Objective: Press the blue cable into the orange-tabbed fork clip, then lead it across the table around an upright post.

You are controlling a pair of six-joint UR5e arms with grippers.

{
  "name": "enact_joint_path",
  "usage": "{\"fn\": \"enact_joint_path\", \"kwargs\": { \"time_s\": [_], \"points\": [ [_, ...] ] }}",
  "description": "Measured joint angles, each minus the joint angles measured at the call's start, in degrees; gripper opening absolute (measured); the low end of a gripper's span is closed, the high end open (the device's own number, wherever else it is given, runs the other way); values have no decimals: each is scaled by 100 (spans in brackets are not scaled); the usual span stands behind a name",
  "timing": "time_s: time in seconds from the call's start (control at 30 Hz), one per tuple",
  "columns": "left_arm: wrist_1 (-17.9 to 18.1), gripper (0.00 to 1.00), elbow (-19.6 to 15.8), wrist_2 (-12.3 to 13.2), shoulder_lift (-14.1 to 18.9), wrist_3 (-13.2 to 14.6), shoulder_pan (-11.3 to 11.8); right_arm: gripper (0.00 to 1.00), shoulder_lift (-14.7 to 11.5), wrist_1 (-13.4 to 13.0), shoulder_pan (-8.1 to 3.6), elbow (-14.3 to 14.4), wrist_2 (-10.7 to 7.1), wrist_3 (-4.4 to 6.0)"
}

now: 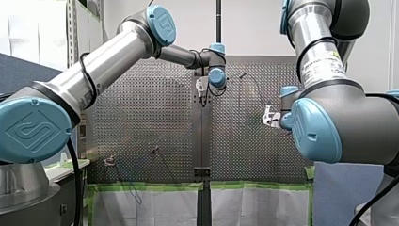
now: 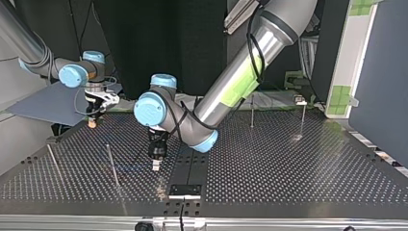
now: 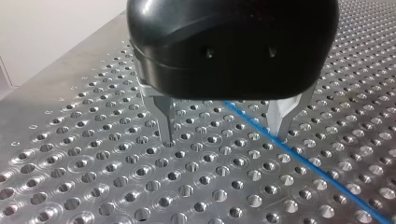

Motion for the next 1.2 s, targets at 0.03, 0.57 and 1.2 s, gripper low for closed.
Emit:
{"fn": "enact_joint_path", "kwargs": {
  "time_s": [0.03,0.57,1.2],
  "points": [
    [0,98,0,-5,0,0,0,0,51,-51,-11,0,-1,-1],
    [0,98,0,-63,0,1,-3,0,932,-881,-170,-6,2,250],
    [-2,98,0,-109,0,1,13,0,1999,-1548,-550,-121,-5,205]
  ]
}}
